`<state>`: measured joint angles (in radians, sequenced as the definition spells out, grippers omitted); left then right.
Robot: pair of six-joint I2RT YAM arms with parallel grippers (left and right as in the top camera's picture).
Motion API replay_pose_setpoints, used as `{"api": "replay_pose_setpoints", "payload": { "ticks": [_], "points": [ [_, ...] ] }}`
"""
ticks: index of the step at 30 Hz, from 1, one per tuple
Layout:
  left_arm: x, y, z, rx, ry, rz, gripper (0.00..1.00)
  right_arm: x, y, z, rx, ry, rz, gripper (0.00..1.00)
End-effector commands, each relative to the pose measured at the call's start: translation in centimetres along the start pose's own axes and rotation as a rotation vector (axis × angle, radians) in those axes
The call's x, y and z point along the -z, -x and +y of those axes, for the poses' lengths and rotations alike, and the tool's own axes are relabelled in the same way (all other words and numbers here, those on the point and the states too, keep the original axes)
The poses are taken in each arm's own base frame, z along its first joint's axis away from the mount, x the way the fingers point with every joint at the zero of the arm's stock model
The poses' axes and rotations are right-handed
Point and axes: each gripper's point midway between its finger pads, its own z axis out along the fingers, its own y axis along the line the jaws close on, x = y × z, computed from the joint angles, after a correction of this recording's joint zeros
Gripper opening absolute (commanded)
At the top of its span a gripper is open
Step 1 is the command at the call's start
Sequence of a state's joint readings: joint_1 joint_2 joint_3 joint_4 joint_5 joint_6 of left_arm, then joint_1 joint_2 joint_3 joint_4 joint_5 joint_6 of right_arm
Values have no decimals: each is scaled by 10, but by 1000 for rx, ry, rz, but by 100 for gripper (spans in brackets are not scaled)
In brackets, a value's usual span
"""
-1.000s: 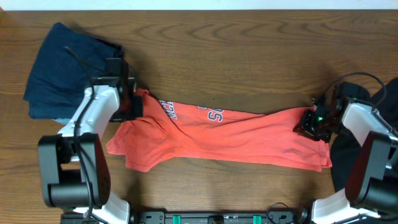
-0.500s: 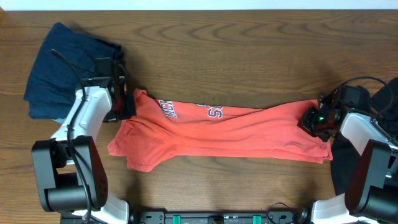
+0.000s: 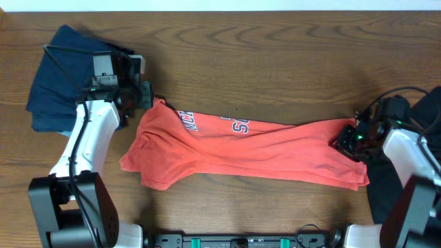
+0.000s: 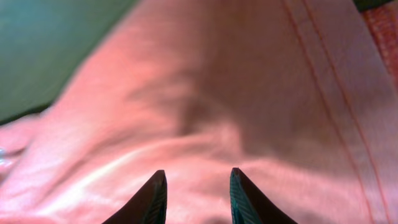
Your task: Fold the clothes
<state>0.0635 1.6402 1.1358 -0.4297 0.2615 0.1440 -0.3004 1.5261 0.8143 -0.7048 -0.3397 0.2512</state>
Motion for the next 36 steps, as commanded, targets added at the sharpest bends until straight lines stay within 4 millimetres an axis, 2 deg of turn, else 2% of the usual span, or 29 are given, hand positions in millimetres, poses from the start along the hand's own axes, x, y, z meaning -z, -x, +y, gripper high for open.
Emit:
{"api": "replay_pose_setpoints", "payload": {
  "ticks": [1, 5, 11, 18, 26, 29, 31, 36],
  "points": [
    [-16, 7, -18, -174, -41, -6, 40, 12, -2, 13, 46, 43, -19, 33],
    [-37, 3, -29, -299, -52, 12, 39, 4, -12, 22, 95, 43, 14, 37],
    [-59, -6, -16, -327, 12, 55, 39, -14, -34, 30, 115, 24, 99, 39],
    [-61, -11, -15, -352, 11, 76, 39, -41, -50, 7, 12, -92, 167, 40],
    [-59, -30, -12, -413, 8, 154, 38, -61, -58, -4, -22, -115, 219, 44],
    [-59, -28, -10, -415, 23, 150, 34, -64, -54, -3, -18, -111, 207, 43],
    [-60, -26, -7, -416, 37, 145, 27, -64, -53, -3, -17, -112, 201, 43],
    [-70, -31, 2, -416, 69, 167, 22, -64, -50, -7, -28, -136, 187, 42]
  ]
}}
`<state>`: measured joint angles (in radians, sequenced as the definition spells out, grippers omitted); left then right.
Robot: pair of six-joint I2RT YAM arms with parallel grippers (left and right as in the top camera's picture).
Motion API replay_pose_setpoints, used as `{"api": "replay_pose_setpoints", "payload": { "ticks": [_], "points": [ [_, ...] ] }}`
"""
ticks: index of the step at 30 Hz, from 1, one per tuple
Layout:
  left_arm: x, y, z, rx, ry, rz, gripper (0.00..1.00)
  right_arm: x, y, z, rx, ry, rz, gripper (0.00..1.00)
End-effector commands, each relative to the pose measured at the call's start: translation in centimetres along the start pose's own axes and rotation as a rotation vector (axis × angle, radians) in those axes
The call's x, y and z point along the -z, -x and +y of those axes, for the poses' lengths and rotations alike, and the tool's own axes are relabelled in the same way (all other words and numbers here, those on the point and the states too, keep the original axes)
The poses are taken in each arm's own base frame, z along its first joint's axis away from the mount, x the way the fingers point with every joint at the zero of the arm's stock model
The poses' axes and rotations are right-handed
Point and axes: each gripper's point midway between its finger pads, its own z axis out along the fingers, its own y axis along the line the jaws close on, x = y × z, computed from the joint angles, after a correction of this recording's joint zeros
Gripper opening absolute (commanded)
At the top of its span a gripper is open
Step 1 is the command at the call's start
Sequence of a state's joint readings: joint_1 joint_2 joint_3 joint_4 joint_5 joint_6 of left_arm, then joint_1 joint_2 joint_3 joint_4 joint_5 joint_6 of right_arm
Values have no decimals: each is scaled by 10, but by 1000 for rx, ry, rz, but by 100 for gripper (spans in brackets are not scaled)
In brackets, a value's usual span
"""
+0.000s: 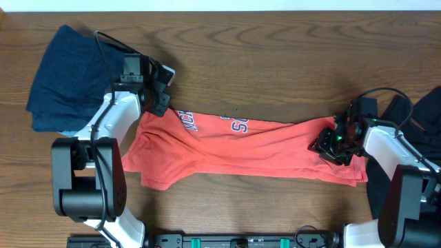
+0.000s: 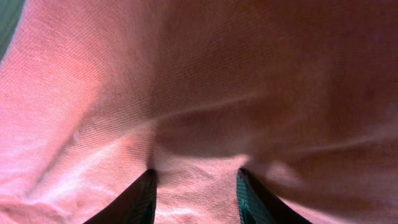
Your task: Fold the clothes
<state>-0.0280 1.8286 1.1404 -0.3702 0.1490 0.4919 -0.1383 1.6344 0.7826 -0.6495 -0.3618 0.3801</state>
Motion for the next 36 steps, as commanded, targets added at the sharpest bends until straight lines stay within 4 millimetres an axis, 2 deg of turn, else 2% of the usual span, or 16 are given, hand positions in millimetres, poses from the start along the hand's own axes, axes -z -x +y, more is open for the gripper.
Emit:
{"api": "replay_pose_setpoints", "payload": {
  "ticks": [1, 4, 5, 6, 9, 13, 18, 24, 25, 26, 28, 31, 33, 36],
  "points": [
    [-13, -6, 10, -3, 30, 36, 22, -25, -12, -33, -30, -132, 45, 42],
    [-23, -12, 9, 0, 20, 56, 19, -25, -11, -33, -30, -134, 44, 42],
    [-25, -12, 9, 0, 19, 58, 9, -25, -12, -33, -30, -134, 44, 42],
    [-25, -11, 9, 9, 22, 53, 6, -25, -12, -34, -30, -137, 43, 42],
    [-22, 1, 17, 94, 46, 5, 7, -25, -10, -37, -33, -159, 34, 35],
    [-11, 17, 40, 271, 96, -79, 6, -21, -7, -53, -67, -247, 6, 29],
    [-2, 0, 82, 498, 217, -73, 6, -17, -12, -66, -145, -314, 7, 23],
    [3, -18, 106, 641, 244, -70, 6, -15, -16, -72, -211, -350, 7, 22],
    [5, -19, 108, 664, 245, -76, 7, -15, -17, -73, -224, -353, 9, 22],
    [7, -18, 108, 672, 239, -82, 15, -15, -17, -73, -226, -353, 10, 22],
    [11, -11, 105, 669, 211, -105, 36, -15, -17, -73, -226, -354, 10, 24],
    [24, 3, 100, 659, 164, -159, 55, -15, -18, -73, -227, -355, 13, 28],
    [38, 14, 97, 650, 138, -204, 62, -15, -18, -73, -226, -355, 14, 31],
    [64, 25, 93, 640, 120, -256, 64, -14, -17, -73, -208, -352, 13, 33]
  ]
}}
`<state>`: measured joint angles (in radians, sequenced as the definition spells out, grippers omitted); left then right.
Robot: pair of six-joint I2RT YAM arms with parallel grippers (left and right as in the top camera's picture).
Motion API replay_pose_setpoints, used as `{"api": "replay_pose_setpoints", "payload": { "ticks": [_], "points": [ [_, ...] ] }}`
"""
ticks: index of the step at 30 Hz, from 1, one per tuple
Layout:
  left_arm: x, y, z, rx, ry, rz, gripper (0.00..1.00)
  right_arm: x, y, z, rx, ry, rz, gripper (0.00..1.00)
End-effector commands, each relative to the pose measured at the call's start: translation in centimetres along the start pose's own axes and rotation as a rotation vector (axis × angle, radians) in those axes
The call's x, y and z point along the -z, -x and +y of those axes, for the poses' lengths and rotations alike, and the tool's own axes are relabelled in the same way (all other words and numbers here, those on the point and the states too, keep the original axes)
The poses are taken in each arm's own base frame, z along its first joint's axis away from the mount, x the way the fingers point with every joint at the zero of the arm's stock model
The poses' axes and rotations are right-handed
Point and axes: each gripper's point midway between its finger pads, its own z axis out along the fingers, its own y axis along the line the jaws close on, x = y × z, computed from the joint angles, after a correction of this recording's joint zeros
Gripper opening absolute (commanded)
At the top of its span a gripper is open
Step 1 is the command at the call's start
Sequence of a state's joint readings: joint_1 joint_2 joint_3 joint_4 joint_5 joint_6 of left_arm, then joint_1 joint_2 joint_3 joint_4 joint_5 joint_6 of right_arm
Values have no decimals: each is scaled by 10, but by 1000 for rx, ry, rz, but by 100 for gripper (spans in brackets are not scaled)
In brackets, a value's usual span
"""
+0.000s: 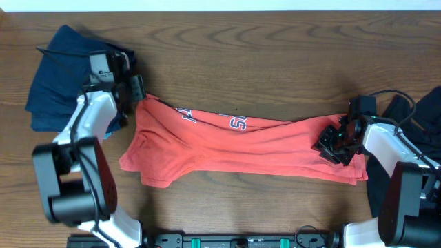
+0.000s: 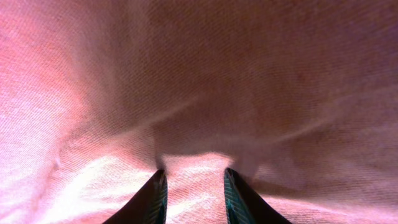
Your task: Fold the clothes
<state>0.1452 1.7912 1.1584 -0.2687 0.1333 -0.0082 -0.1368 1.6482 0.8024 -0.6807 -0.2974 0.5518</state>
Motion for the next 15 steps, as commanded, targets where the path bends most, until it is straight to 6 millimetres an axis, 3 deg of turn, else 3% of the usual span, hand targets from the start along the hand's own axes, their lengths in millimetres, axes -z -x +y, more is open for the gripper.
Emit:
{"api": "replay_pose_setpoints", "payload": {
  "ticks": [1, 4, 7, 10, 15],
  "points": [
    [42, 31, -10, 11, -57, -101, 64, -18, -7, -62, -19, -276, -3, 32],
    [69, 27, -18, 9, -96, -93, 63, -12, -3, -49, 76, -202, 14, 29],
    [80, 23, -21, -29, -103, -86, 47, -1, 2, -39, 145, -147, -5, 30],
    [75, 18, -28, -140, -108, -72, 43, 11, 2, -29, 186, -101, -34, 33],
    [45, 2, -49, -317, -139, -12, 53, 15, 3, -28, 185, -96, -50, 37]
  ]
}}
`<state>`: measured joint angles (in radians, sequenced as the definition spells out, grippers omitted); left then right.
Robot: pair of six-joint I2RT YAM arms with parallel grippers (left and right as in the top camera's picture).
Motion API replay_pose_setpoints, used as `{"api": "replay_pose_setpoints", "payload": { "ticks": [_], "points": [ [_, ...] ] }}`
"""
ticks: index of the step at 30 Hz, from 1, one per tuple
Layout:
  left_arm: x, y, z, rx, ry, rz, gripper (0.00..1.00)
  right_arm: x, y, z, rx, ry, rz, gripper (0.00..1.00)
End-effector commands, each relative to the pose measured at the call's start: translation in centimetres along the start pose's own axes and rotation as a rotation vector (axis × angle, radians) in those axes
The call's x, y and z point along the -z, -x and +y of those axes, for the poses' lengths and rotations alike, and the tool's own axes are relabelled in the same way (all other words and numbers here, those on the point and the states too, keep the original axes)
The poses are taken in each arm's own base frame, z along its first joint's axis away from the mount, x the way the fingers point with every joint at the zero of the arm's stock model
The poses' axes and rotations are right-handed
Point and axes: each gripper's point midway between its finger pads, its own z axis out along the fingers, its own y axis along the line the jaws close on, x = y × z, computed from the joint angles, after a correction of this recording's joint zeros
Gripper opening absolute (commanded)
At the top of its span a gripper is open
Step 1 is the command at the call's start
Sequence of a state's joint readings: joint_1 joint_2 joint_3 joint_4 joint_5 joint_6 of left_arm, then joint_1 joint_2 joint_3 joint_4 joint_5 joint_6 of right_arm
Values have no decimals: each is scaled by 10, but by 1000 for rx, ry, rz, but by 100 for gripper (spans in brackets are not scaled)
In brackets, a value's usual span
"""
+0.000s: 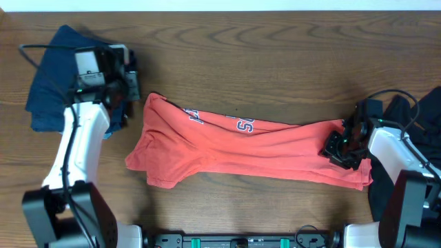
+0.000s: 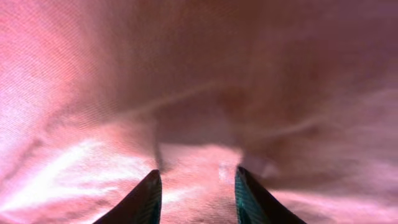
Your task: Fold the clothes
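Observation:
A red-orange T-shirt with lettering lies bunched in a long band across the table, its wider end at the left. My right gripper rests on the band's right end. In the right wrist view the shirt fills the frame, and the right gripper has its fingers apart, pressed onto the cloth. My left gripper sits just left of the shirt's upper left corner, over the edge of a blue garment. Its fingers are too dark to read.
A folded dark blue garment lies at the far left under the left arm. A dark garment lies at the right edge behind the right arm. The wooden table stretches behind the shirt.
The shirt's upper left corner now lies slightly further right and the left gripper sits a little up and left of it. The right gripper's fingers stand wider apart on the cloth.
Both grippers were at the two ends of the bunched shirt. Then the left gripper was further right above the collar end and the right one further in on the cloth. Later the left was back at the corner, and now the shirt lies slightly shifted right.

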<state>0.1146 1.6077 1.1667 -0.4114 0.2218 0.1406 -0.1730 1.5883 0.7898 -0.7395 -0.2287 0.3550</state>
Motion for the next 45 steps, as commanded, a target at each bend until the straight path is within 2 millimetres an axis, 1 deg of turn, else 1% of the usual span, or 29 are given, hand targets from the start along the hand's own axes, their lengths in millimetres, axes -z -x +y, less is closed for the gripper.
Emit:
{"api": "replay_pose_setpoints", "payload": {
  "ticks": [1, 2, 4, 5, 6, 7, 11, 14, 19, 21, 23, 25, 29, 30, 33, 35, 39, 42, 45],
  "points": [
    [-26, -8, -19, -155, -48, 46, 53, -1, 2, -9, 27, -33, -21, 34],
    [-32, -10, -23, -174, -55, 55, 53, -4, 2, -10, 26, -36, -23, 31],
    [-45, -13, -31, -210, -69, 63, 54, -10, 3, -17, 17, -63, -29, 22],
    [-51, -13, -34, -224, -69, 61, 54, -15, 3, -24, -19, -96, -30, 18],
    [-56, -13, -34, -234, -57, 59, 56, -18, 3, -28, -44, -117, -31, 14],
    [-61, -12, -32, -239, -38, 56, 57, -21, 3, -31, -59, -129, -30, 12],
    [-74, -11, -22, -274, 31, 52, 58, -33, 4, -34, -77, -136, -14, 10],
    [-81, -15, -21, -311, 28, 64, 59, -36, 5, -34, -78, -137, -12, 9],
    [-101, -34, -19, -337, 18, 122, 59, -36, 5, -34, -77, -137, -13, 9],
    [-107, -39, -18, -337, 15, 137, 56, -36, 5, -34, -78, -137, -11, 10],
    [-109, -41, -18, -337, 15, 142, 44, -36, 5, -34, -78, -137, -11, 10],
    [-110, -41, -17, -336, 15, 141, 27, -36, 5, -34, -78, -138, -11, 10],
    [-108, -39, -17, -331, 22, 137, 10, -36, 4, -35, -78, -138, -10, 10],
    [-107, -38, -15, -320, 35, 136, 6, -36, 4, -35, -78, -138, -10, 10],
    [-107, -37, -10, -275, 63, 136, 6, -36, 4, -35, -78, -139, -8, 10],
    [-106, -33, -2, -209, 115, 130, 6, -36, 4, -35, -79, -140, -7, 10],
    [-99, -24, 31, 40, 269, 85, 6, -35, 3, -37, -79, -149, -6, 10],
    [-97, -24, 46, 201, 295, 63, 6, -35, 3, -39, -80, -163, -9, 10],
    [-95, -26, 54, 287, 305, 57, 6, -35, 3, -39, -91, -165, -7, 10]
  ]
}}
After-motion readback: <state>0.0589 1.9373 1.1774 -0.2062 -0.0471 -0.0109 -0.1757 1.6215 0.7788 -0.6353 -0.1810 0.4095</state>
